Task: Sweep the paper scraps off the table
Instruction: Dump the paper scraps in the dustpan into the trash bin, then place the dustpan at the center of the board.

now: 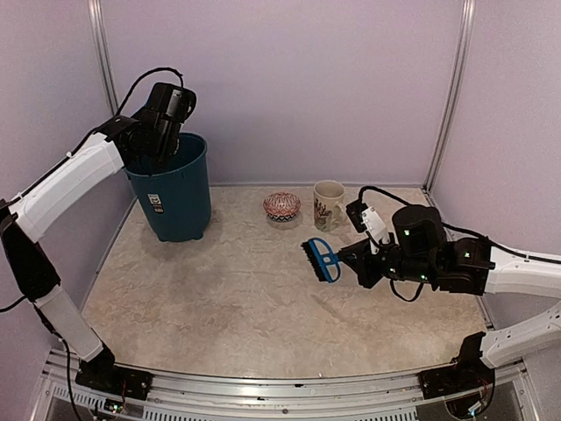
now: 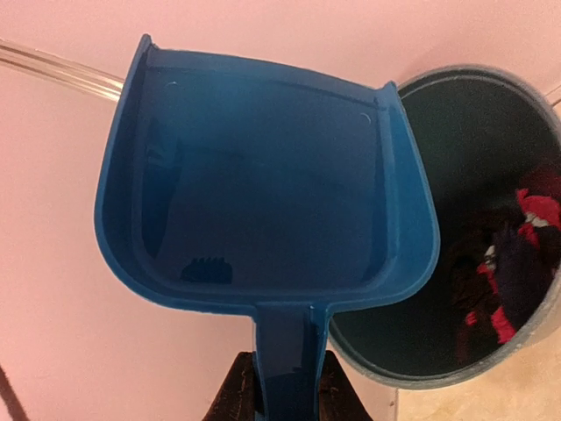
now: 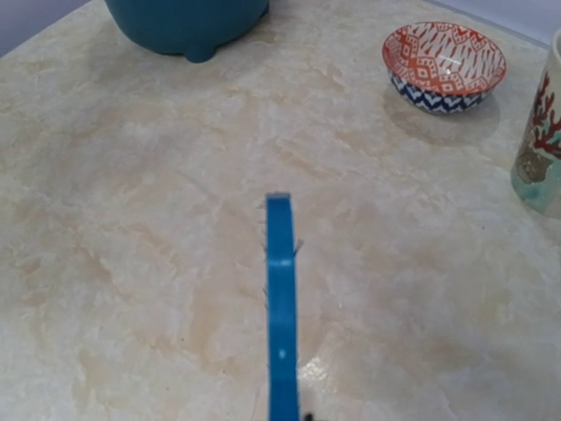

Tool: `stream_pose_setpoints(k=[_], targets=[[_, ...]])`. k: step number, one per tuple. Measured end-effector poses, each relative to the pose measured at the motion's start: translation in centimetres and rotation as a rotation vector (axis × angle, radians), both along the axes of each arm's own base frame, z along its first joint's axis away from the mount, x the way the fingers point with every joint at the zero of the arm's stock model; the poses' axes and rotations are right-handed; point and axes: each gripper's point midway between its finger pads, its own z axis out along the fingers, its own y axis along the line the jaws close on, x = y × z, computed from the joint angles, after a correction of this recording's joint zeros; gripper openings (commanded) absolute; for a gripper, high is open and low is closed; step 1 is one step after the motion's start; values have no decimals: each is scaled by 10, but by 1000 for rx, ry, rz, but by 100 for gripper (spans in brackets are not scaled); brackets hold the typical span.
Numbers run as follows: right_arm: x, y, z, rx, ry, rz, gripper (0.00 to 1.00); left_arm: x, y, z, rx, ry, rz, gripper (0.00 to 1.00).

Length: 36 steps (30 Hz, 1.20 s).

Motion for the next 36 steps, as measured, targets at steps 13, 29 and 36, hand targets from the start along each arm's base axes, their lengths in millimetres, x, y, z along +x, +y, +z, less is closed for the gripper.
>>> stream_pose_setpoints(k=[13, 29, 36], targets=[[7, -10, 0, 5, 1, -37, 0, -64, -67, 41, -708, -65, -486, 0], [41, -45, 6, -6, -39, -195, 0, -206, -141, -54, -1155, 277, -793, 0], [51, -66, 16, 26, -45, -272, 0, -225, -175, -118, -1111, 425, -798, 0]])
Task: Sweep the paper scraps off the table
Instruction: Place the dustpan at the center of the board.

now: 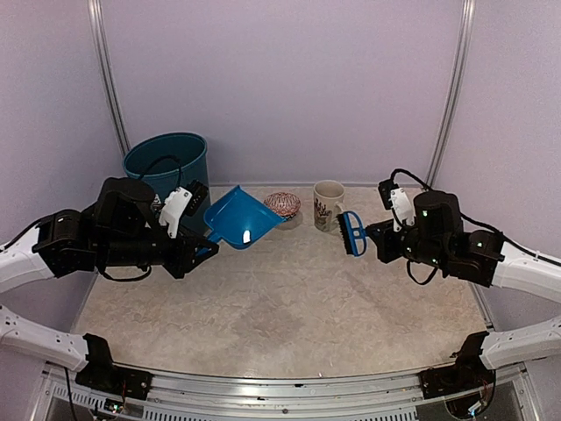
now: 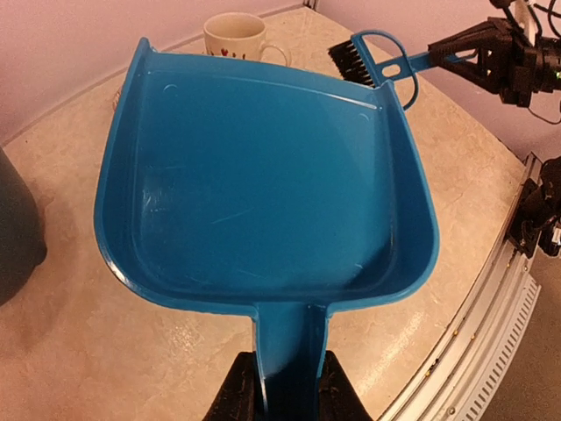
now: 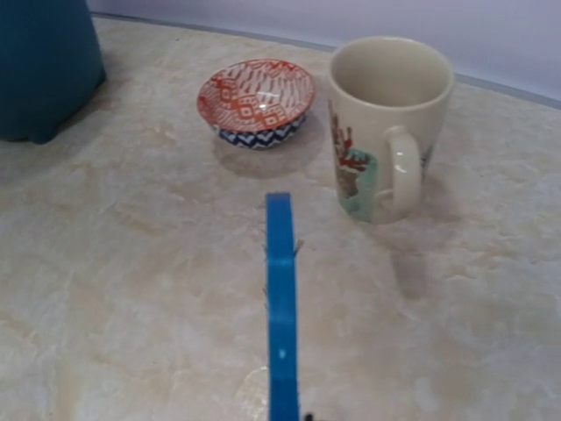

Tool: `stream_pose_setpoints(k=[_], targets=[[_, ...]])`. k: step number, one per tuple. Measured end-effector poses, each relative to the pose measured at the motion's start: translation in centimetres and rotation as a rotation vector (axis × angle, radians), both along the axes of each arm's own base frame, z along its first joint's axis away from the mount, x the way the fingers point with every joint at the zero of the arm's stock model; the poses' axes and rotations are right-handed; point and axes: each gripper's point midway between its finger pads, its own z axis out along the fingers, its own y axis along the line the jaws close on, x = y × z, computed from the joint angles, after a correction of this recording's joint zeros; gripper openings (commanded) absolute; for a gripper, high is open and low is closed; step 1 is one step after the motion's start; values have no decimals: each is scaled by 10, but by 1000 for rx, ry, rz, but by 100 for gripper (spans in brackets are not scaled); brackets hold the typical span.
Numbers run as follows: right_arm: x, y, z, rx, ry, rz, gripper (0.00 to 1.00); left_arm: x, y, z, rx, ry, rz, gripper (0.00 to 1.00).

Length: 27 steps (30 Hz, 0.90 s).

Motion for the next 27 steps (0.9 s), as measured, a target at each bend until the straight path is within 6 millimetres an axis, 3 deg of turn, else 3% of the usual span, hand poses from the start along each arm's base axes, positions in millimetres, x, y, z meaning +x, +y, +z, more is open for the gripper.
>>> stream_pose_setpoints(k=[7, 21, 27], targets=[[-3, -16, 7, 10, -2, -41, 0, 2, -32, -68, 62, 104, -30, 0], [-7, -25, -6, 8, 42, -69, 0, 13, -95, -165, 117, 238, -43, 0], [-8, -26, -7, 10, 50, -71, 0, 24, -119, -193, 119, 260, -30, 0]])
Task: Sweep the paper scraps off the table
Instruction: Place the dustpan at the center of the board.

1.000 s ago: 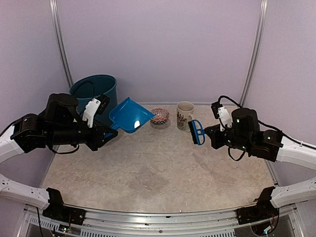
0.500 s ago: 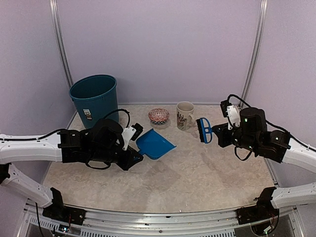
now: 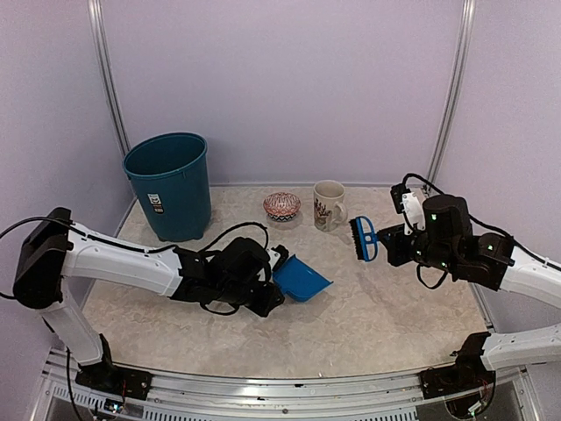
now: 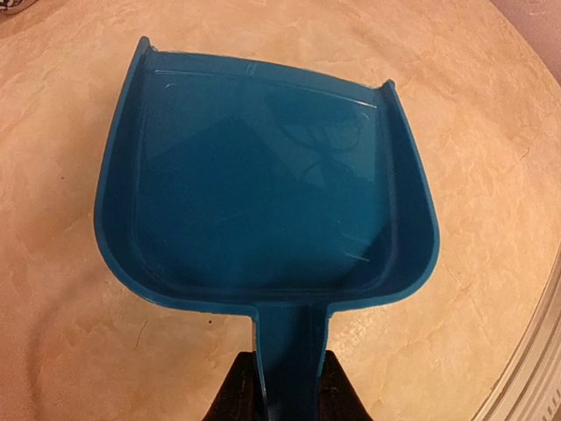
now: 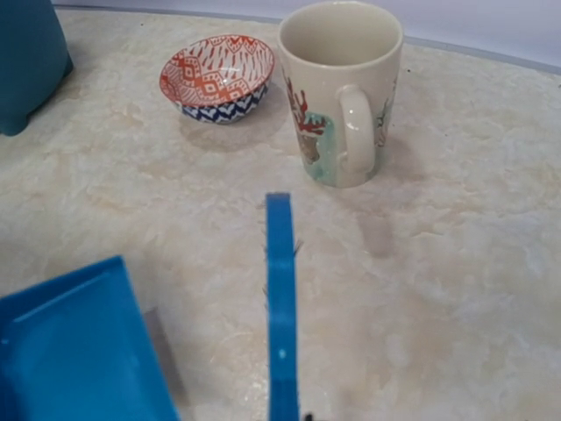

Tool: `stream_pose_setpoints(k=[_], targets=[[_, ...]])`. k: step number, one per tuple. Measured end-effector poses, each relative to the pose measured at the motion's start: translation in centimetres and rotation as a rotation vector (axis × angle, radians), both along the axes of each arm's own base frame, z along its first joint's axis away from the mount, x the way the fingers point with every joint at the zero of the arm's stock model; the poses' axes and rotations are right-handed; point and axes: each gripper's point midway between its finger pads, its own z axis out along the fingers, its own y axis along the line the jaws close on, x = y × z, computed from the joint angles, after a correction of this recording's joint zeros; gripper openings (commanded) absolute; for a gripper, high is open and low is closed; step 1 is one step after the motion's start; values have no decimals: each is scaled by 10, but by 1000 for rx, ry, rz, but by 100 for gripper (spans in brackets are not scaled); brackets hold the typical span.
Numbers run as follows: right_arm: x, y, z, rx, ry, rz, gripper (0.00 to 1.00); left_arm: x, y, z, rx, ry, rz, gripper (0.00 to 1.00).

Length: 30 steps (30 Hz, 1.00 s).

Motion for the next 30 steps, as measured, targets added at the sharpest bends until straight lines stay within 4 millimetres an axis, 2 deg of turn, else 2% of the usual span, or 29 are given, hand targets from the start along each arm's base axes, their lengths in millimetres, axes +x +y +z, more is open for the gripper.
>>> stream_pose_setpoints(k=[12, 15, 19, 24, 30], targets=[[-2, -2, -9, -10, 15, -2, 0, 19, -47, -20, -29, 5, 9, 0], [-3, -3, -12, -15, 20, -2, 0, 24, -55, -28, -19, 6, 14, 6], [-3, -3, -17, -24, 28, -1, 0, 28, -60, -33, -9, 6, 18, 7], [-4, -4, -22, -37, 33, 1, 0, 32, -68, -41, 6, 6, 21, 13], [-4, -4, -23, -42, 34, 3, 0, 30, -67, -47, 22, 12, 19, 26]])
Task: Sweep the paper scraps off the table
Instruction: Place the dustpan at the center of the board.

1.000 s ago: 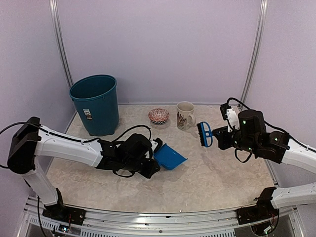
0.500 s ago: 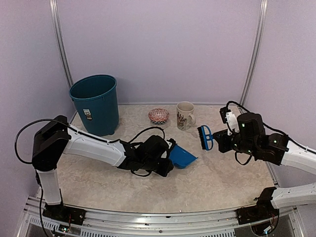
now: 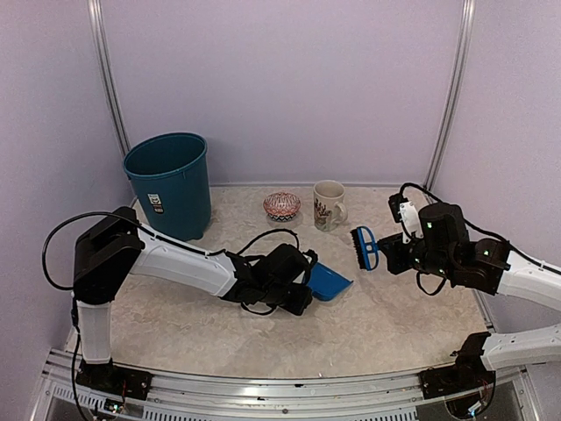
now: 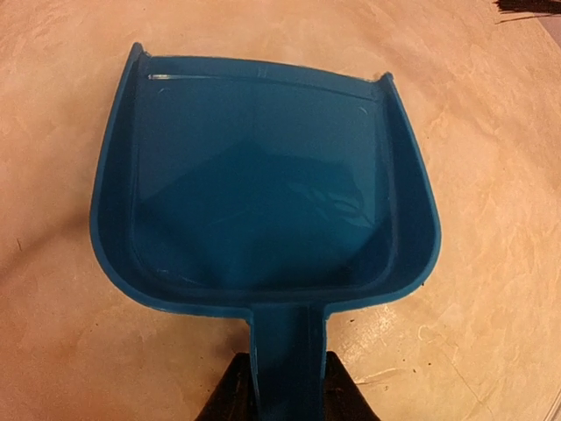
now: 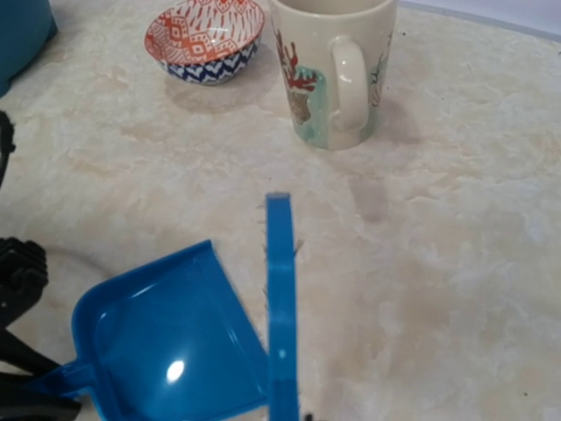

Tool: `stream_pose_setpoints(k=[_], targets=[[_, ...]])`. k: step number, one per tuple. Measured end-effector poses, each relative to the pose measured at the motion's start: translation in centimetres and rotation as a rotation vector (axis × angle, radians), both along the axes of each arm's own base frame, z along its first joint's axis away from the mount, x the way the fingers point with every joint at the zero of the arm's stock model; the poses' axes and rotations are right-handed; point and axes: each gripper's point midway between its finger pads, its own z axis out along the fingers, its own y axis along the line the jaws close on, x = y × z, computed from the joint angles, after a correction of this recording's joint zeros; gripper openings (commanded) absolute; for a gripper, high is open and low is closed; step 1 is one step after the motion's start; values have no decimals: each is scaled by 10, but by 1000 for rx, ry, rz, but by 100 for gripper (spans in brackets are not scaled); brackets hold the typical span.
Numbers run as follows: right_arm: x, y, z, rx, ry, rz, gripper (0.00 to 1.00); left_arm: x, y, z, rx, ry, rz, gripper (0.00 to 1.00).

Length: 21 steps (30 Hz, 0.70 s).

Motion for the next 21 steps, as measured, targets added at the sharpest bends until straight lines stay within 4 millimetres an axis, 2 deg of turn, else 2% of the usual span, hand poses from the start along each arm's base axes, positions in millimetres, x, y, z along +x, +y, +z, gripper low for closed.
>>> stream_pose_setpoints(k=[9, 12, 15, 19, 21], targets=[[0, 7, -13, -26, 35, 31, 0, -6, 0, -2, 22, -7, -13, 43], [-1, 10, -17, -36, 43, 51, 0, -9, 0, 3, 24, -18, -24, 47], [-1, 13, -21, -58, 49, 65, 0, -11, 3, 19, 6, -38, -24, 52], [-1, 20, -31, -119, 49, 82, 0, -11, 12, 53, -36, -79, -10, 57], [-4, 27, -36, -159, 36, 101, 0, -10, 15, 70, -59, -100, -3, 62]])
